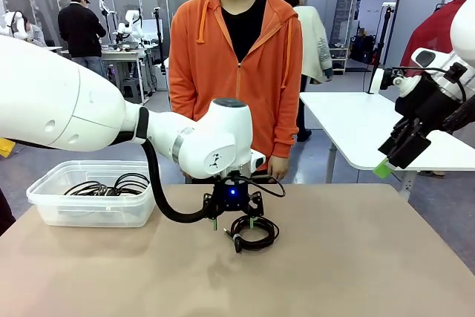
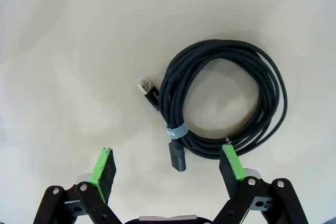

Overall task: Organize and store the cables.
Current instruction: Place the USB Extension Cable into the Organizing box.

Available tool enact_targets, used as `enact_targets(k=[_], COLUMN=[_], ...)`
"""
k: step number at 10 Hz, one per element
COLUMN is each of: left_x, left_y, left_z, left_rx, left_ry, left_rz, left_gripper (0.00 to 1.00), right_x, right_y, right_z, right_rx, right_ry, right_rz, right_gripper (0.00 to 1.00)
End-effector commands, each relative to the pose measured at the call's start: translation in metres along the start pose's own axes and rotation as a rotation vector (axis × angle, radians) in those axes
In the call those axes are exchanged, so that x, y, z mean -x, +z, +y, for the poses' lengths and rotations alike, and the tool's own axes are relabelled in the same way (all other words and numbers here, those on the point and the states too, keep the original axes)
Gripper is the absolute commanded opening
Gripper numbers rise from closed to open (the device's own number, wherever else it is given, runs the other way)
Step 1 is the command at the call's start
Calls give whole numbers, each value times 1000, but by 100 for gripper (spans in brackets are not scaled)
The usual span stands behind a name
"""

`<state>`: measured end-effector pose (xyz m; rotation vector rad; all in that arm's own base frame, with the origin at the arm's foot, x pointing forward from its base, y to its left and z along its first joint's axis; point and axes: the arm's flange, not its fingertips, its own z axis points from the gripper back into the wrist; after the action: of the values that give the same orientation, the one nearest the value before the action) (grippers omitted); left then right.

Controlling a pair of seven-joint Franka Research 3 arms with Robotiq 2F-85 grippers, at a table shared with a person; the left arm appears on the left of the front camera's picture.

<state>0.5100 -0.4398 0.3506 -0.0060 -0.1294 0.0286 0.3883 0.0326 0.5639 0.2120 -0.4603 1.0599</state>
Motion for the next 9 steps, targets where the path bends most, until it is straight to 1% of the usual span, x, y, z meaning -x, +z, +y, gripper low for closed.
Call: enact_targets(k=[1, 2, 6, 9], left_x=[4, 3, -6, -9], left_y=[-5, -9, -22, -34], left_z=[-2, -2, 1, 1], left_rx=[-21, -30, 10, 31], left_ry=[72, 81, 119, 113], left_rz=[-10, -17, -44, -17], left_gripper=[100, 100, 100, 100], right_x=[-2, -2, -2, -2], right_y=[0, 0, 0, 0], right_z=[-1, -1, -1, -1], right_rx=[1, 1, 1, 1], right_ry=[-17, -17, -17, -17], right_rz=[2, 2, 2, 2], right_gripper=[100, 100, 100, 100])
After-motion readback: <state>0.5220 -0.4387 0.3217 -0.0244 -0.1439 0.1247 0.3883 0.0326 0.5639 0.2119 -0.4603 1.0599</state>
